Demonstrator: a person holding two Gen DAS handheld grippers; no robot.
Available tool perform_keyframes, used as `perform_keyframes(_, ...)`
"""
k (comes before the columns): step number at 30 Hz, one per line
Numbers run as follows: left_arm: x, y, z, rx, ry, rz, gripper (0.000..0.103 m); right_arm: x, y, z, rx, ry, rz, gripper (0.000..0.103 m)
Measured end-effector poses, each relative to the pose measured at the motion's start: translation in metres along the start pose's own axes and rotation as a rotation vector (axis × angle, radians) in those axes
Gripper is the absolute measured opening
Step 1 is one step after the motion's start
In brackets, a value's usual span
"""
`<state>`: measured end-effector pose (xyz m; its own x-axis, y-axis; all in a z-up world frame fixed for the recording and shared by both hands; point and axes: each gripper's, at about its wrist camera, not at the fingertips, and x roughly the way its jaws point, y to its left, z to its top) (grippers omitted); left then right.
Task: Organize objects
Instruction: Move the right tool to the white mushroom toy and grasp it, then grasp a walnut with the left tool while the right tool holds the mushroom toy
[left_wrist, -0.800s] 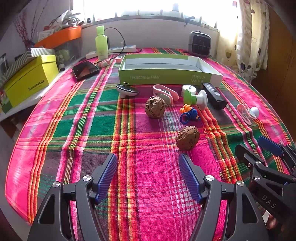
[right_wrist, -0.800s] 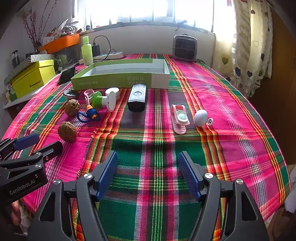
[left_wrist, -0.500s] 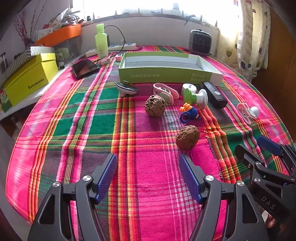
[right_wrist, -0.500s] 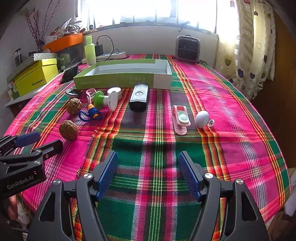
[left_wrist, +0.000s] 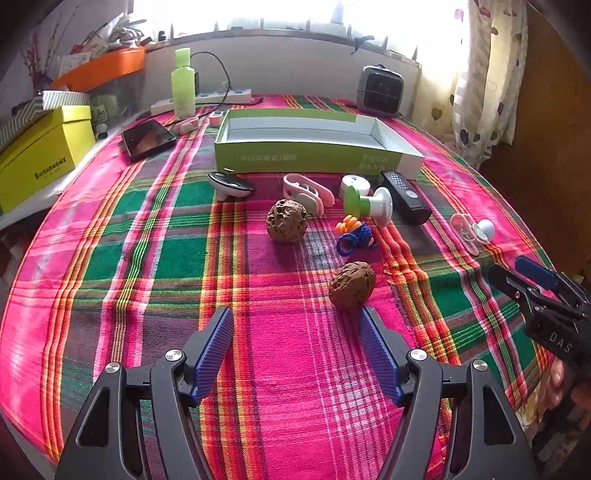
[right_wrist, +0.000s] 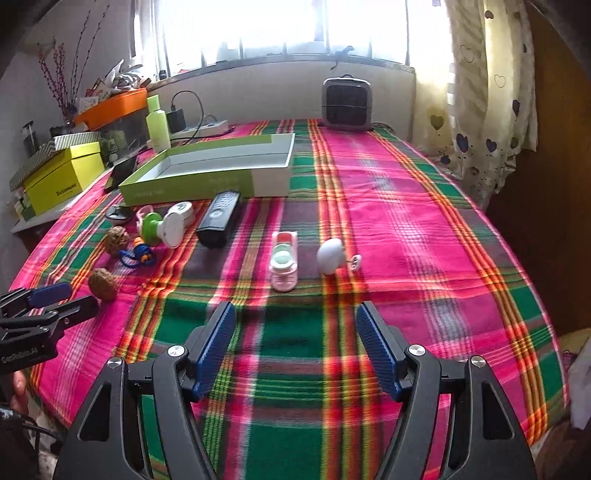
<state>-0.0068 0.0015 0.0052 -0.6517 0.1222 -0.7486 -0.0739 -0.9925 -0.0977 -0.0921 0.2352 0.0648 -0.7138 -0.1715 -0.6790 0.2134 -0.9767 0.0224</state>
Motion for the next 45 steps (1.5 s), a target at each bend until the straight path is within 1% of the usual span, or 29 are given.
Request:
perform_keyframes(3,0.001,-0.004,0.001,0.014,-0.002,-0.017,0.069,0.001,-0.013,0.007,0.031,-0.006,-0.009,0.069)
perform_keyframes(5,0.002,-0.006,0.003,0.017,-0.001,-0.010,0.069,0.003,-0.019,0.011,0.046,-0.012,-0.028,0.068)
perform_keyframes(7,0.004,-0.008,0.005,0.022,0.001,-0.013,0.069,0.003,-0.025,0.017,0.049,-0.025,-0.043,0.068)
perform_keyframes(10,0.007,-0.010,0.007,0.031,0.001,-0.001,0.069,0.008,-0.028,0.023,0.036,-0.019,-0.064,0.068)
perform_keyframes(11,0.008,-0.011,0.008,0.032,0.001,-0.001,0.069,0.011,-0.030,0.025,0.036,-0.007,-0.075,0.065)
perform_keyframes(13,0.009,-0.011,0.009,0.030,0.001,-0.006,0.069,0.016,-0.034,0.027,0.042,0.007,-0.067,0.061)
perform_keyframes(18,0.012,-0.013,0.012,0.041,0.002,0.011,0.069,0.026,-0.038,0.028,0.043,0.033,-0.047,0.059)
perform_keyframes(24,0.014,-0.014,0.013,0.041,0.000,0.014,0.069,0.039,-0.027,0.034,-0.013,0.072,-0.029,0.044)
perform_keyframes(26,0.014,-0.014,0.014,0.041,0.000,0.015,0.068,0.043,-0.025,0.034,-0.025,0.082,-0.032,0.038)
perform_keyframes(28,0.015,-0.014,0.015,0.040,-0.001,0.017,0.065,0.046,-0.024,0.035,-0.030,0.090,-0.028,0.033)
perform_keyframes(29,0.015,-0.013,0.016,0.042,-0.001,0.018,0.064,0.046,-0.023,0.034,-0.035,0.087,-0.032,0.033)
perform_keyframes(31,0.016,-0.013,0.018,0.043,-0.003,0.024,0.058,0.046,-0.022,0.035,-0.036,0.088,-0.030,0.033)
perform_keyframes(38,0.018,-0.012,0.021,0.043,-0.002,0.029,0.049,0.045,-0.025,0.035,-0.027,0.088,-0.023,0.033)
perform_keyframes(41,0.018,-0.011,0.022,0.043,-0.003,0.034,0.040,0.045,-0.024,0.035,-0.024,0.089,-0.020,0.033)
perform_keyframes(43,0.019,-0.009,0.024,0.041,-0.004,0.037,0.032,0.045,-0.025,0.035,-0.024,0.090,-0.018,0.033)
perform_keyframes(45,0.020,-0.007,0.025,0.035,-0.004,0.035,0.029,0.044,-0.023,0.035,-0.024,0.087,-0.018,0.033)
